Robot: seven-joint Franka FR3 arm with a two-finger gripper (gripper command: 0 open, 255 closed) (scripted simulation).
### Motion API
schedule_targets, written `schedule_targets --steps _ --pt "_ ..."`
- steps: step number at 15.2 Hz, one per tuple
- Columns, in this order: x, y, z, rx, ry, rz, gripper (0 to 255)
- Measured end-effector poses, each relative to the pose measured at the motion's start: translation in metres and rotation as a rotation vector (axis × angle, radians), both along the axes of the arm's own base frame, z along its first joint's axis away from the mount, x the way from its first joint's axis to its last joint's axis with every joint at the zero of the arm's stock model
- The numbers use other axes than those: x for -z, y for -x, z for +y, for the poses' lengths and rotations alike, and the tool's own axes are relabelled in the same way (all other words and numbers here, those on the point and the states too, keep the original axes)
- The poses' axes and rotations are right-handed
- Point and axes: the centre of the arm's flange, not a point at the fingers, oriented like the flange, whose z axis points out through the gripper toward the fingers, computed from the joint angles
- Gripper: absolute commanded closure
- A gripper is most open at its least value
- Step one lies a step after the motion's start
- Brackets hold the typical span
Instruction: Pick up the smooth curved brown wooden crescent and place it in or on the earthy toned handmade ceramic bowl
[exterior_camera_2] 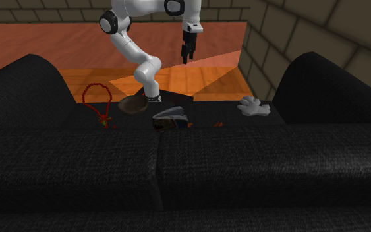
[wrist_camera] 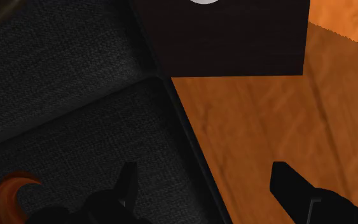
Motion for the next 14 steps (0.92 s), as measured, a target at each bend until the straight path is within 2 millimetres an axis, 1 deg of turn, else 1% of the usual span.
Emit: schedule_targets --steps 1,3,6,7,8,13,14 --pt "0.0 0.0 0.0 0.0 0.0 0.0 0" --pt "0.007 -0.005 -0.013 -0.018 0.0 -0.001 0" --pt "0.016 -0.016 -0.046 -0.061 -0.001 -0.006 0" --pt "0.024 -0.018 -0.057 -0.077 -0.001 -0.007 0" --pt "0.027 -0.022 -0.069 -0.092 -0.001 -0.009 0" --pt "0.052 -0.048 -0.124 -0.172 -0.002 -0.016 0" --pt "0.056 -0.052 -0.132 -0.188 -0.002 -0.018 0"
